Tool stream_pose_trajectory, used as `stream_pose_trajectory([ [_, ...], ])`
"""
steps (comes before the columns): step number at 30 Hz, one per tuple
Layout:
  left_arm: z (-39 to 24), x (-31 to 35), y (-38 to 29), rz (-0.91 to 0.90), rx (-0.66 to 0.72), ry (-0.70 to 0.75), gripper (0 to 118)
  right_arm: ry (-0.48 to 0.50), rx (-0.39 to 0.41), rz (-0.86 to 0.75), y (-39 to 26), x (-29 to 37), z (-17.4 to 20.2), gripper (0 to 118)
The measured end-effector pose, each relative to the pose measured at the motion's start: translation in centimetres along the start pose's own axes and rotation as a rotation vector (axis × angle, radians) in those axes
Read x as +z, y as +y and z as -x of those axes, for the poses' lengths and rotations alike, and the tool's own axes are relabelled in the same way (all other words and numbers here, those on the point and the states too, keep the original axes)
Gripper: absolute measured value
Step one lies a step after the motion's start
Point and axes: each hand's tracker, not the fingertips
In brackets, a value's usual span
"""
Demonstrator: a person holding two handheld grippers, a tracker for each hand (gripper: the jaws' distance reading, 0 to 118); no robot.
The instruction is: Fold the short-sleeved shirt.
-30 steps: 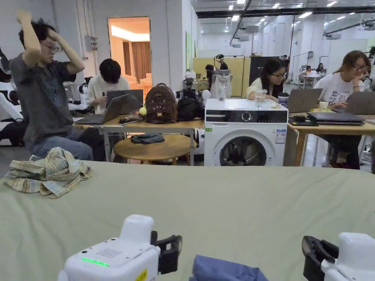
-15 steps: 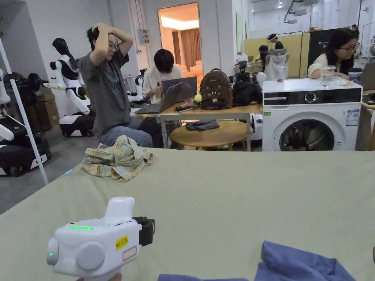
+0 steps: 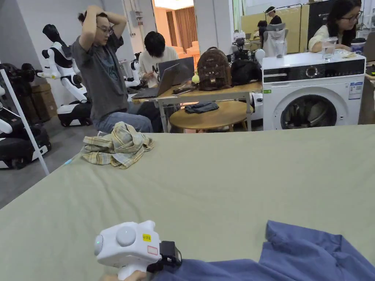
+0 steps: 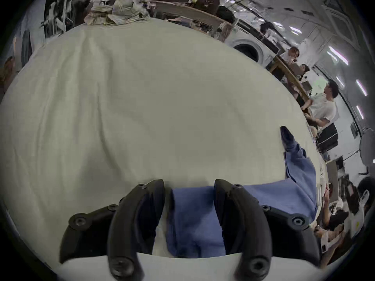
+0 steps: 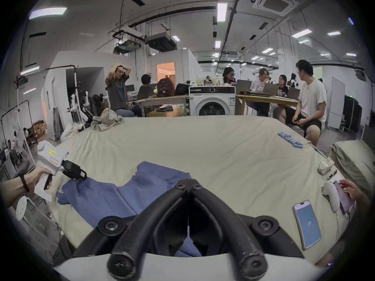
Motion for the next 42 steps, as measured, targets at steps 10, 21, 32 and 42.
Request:
stream_pose_trajectory([
  [10, -4.2, -1.9, -0.7, 0.028, -0.268, 0.206, 1, -0.119, -0.085, 0.11, -3.0, 1.8, -3.1, 0],
  [21, -6.7, -1.6, -2.7, 0.048, -0.339, 0.259, 0, -0.115, -0.515, 0.369, -10.3, -0.4, -7.1, 54],
  [32, -6.6, -1.2, -2.6, 0.044, -0.315, 0.251, 0, -0.061, -0.646, 0.33, -10.4, -1.7, -6.7, 63],
  [42, -5.6, 1.9, -3.1, -0.094, -0.224, 0.17, 0, -0.068, -0.514, 0.355, -9.3, -2.7, -6.1, 1],
])
